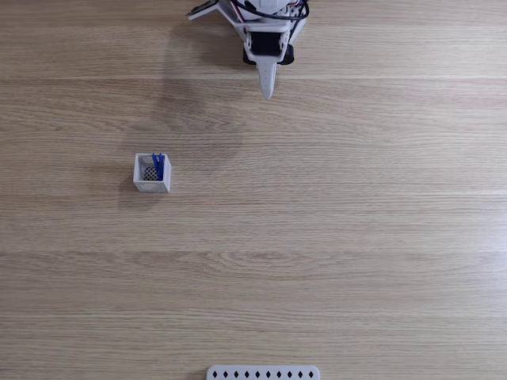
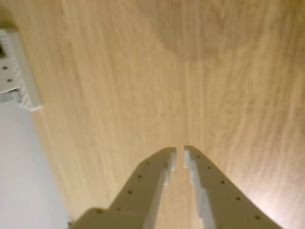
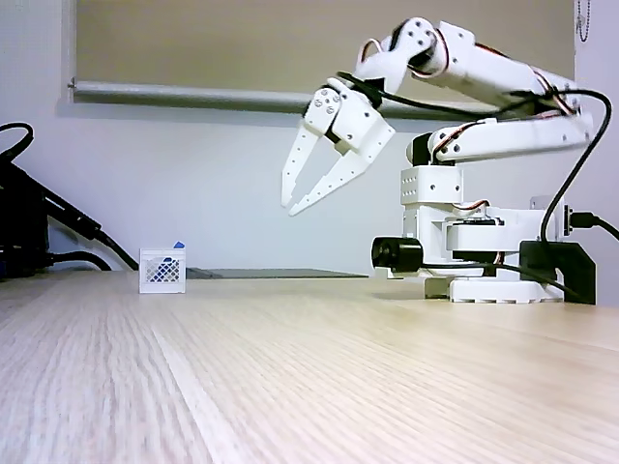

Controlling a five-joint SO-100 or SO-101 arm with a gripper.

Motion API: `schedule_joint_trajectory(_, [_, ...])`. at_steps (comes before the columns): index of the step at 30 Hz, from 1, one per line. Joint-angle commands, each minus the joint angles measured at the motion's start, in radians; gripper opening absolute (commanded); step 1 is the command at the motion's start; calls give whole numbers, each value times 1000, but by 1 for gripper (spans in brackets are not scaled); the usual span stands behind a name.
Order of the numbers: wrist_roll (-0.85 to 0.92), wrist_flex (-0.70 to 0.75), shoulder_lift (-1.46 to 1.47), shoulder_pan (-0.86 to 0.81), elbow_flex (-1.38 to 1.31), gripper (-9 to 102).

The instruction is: Grasp a peg and put it in the crate.

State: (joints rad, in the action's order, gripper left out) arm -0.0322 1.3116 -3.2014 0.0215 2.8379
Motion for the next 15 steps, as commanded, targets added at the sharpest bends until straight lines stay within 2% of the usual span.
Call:
schedule_joint_trajectory(1, [-23, 8, -115, -2, 55, 0])
schedule_joint_trajectory(15, [-11, 11, -135, -3, 101, -1])
